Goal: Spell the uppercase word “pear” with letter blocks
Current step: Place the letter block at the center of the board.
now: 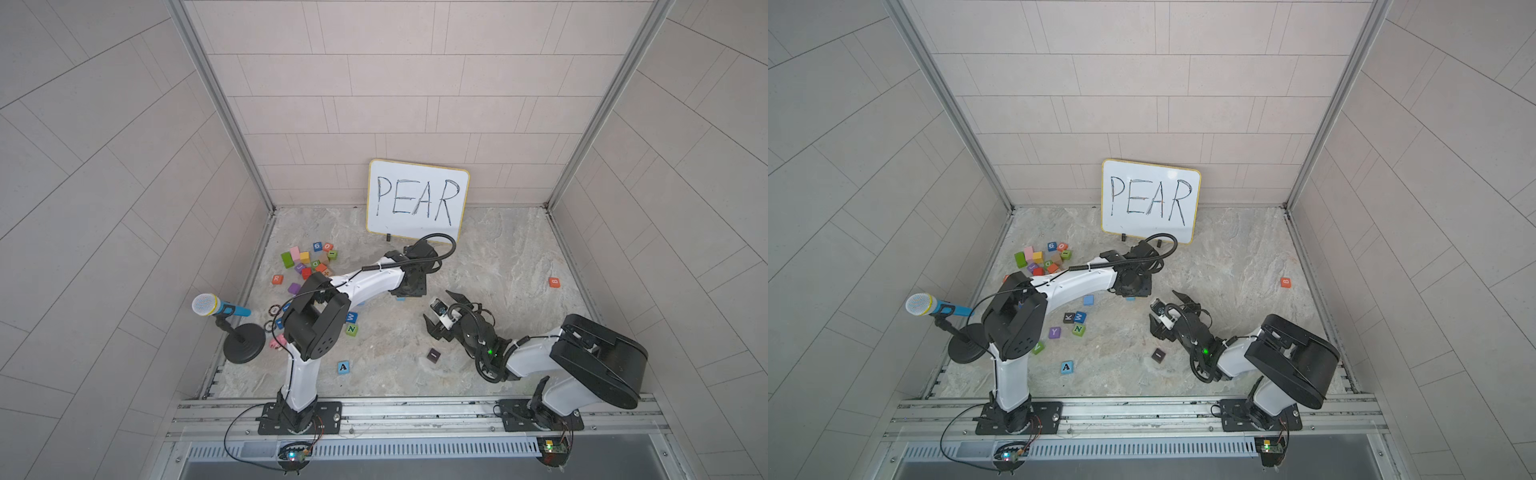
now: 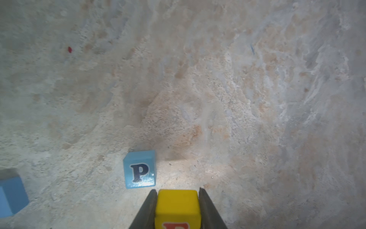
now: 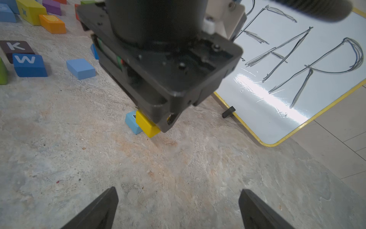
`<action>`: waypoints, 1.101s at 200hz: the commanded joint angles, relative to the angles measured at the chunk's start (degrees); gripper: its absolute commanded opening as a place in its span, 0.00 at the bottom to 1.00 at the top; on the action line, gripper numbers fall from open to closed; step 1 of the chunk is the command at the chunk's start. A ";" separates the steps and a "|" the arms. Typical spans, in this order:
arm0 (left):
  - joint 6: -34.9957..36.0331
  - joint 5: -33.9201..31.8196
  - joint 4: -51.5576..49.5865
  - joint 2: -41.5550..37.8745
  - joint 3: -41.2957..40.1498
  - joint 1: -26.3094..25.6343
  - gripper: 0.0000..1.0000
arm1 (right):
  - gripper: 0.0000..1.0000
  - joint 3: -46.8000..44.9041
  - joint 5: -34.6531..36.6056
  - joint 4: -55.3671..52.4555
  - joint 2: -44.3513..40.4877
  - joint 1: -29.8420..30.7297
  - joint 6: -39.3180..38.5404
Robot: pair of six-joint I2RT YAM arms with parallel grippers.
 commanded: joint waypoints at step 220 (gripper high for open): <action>0.38 -2.14 1.40 7.99 3.82 -0.84 0.28 | 1.00 -2.72 -0.89 3.64 -0.02 -1.84 4.89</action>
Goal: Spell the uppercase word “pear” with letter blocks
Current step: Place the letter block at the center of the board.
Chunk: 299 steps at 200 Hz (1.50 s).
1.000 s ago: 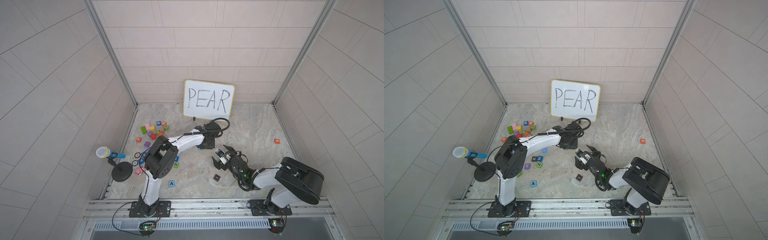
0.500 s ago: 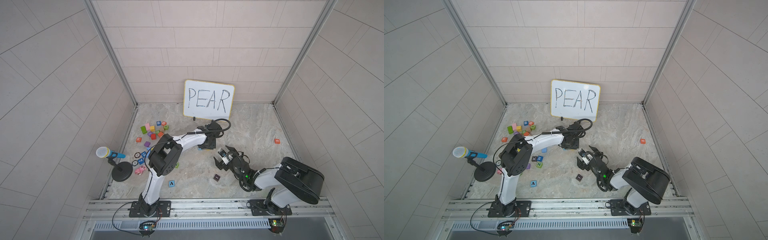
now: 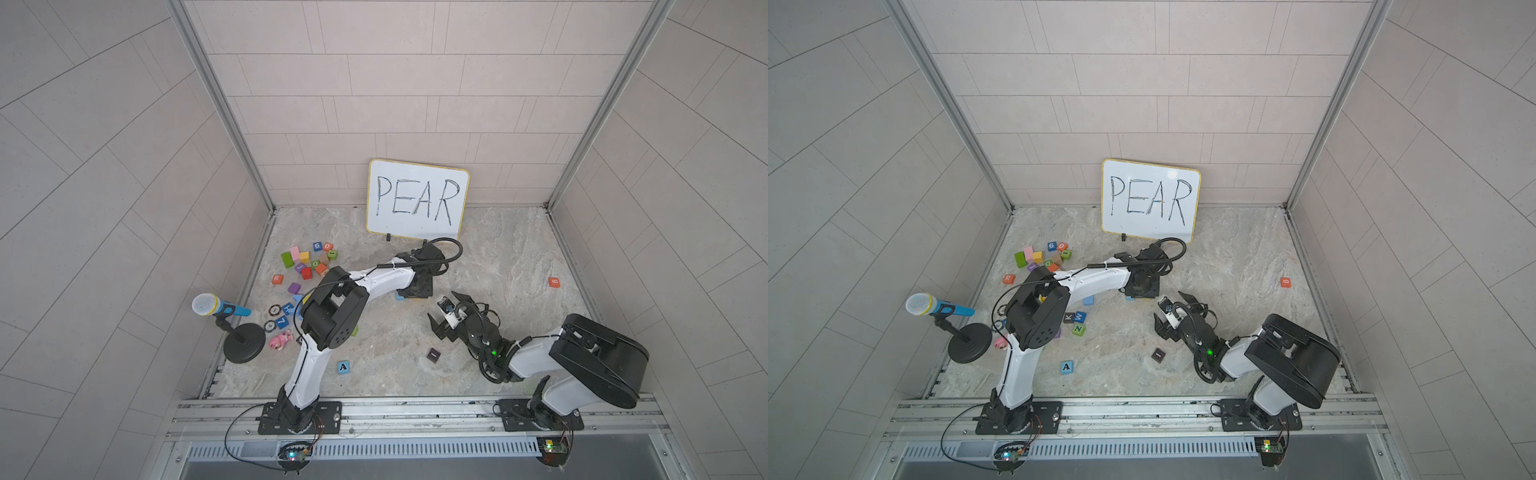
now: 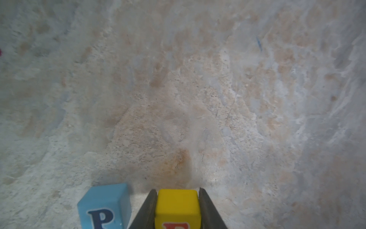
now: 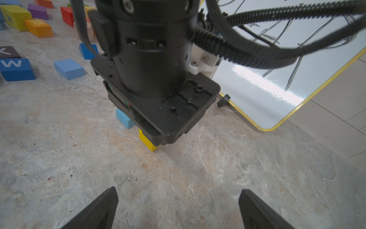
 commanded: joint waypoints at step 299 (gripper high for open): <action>-0.47 -4.66 -2.63 1.72 1.50 -1.52 0.42 | 1.00 -1.02 -0.27 3.83 1.33 -0.15 1.53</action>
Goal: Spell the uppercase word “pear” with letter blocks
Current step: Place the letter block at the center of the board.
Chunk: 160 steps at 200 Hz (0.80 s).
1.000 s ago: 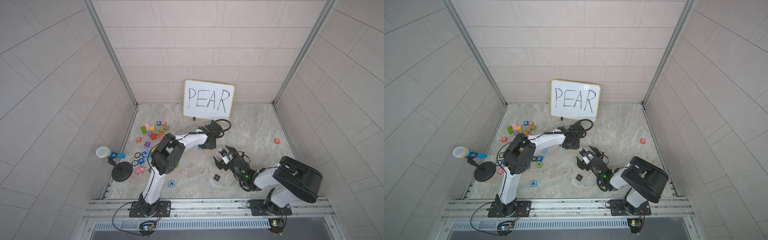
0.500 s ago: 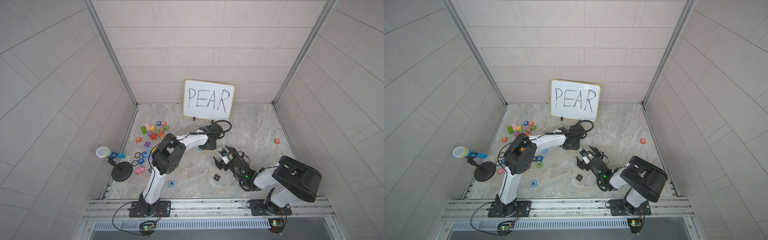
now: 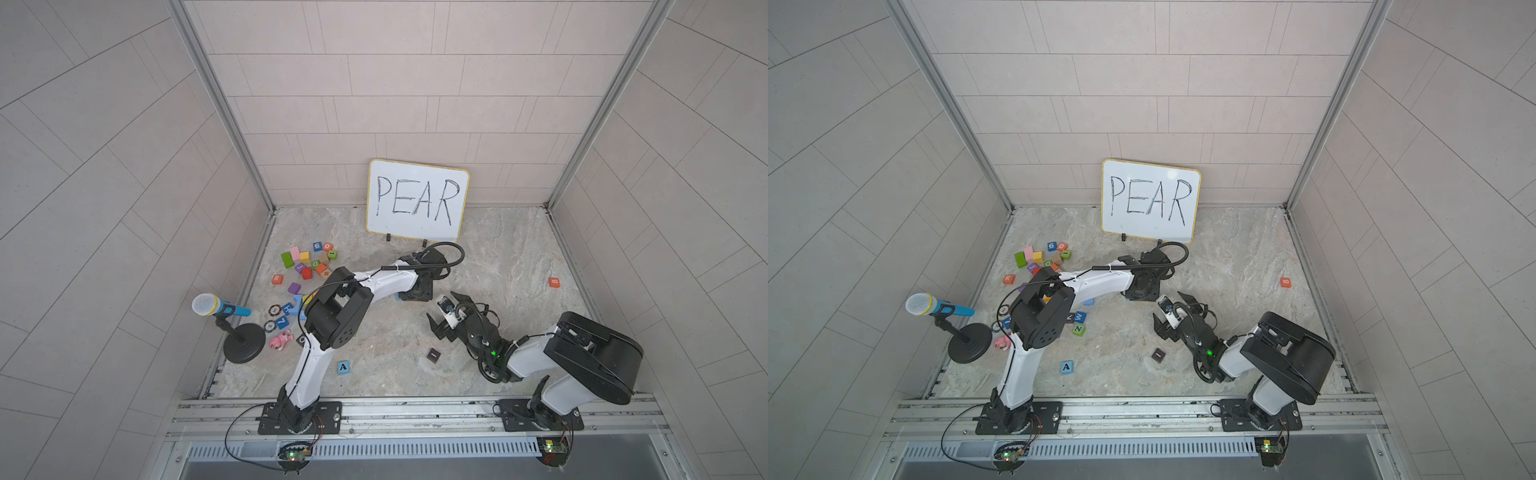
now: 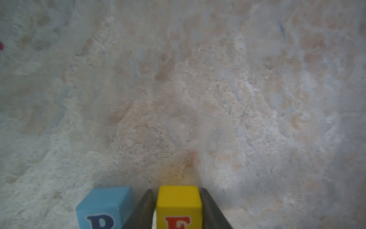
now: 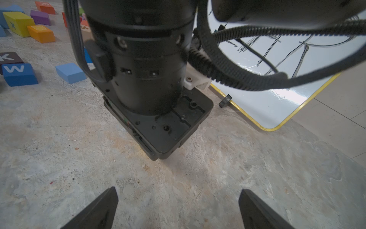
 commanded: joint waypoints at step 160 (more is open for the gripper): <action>0.89 -4.14 -4.52 -1.04 5.27 -0.45 0.46 | 1.00 -2.08 -1.26 1.66 -2.25 -0.19 1.88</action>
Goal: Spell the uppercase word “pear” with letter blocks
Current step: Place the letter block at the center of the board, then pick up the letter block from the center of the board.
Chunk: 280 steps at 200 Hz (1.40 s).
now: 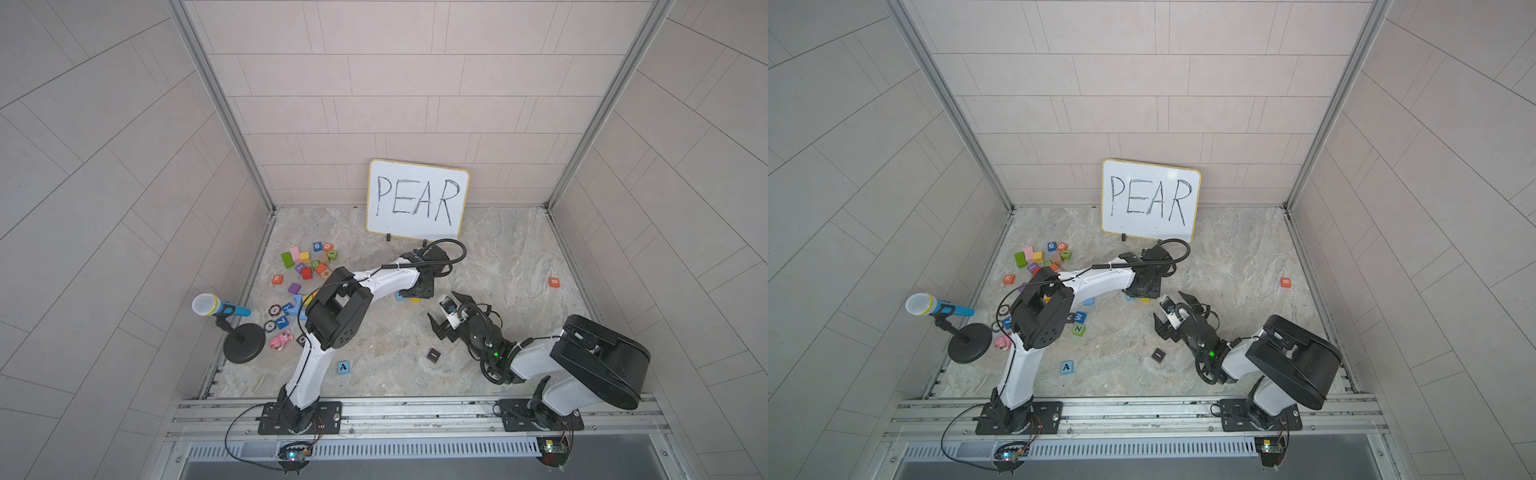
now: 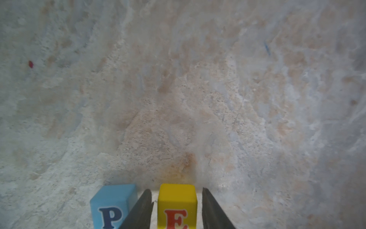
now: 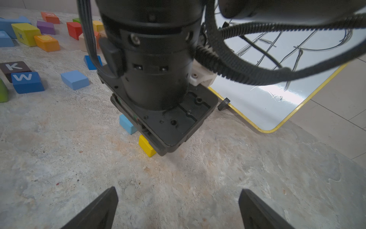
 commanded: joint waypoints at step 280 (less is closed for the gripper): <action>1.23 -4.69 -7.38 -18.28 -4.37 -0.48 0.97 | 1.00 3.56 -0.51 -14.82 -8.23 -0.14 7.48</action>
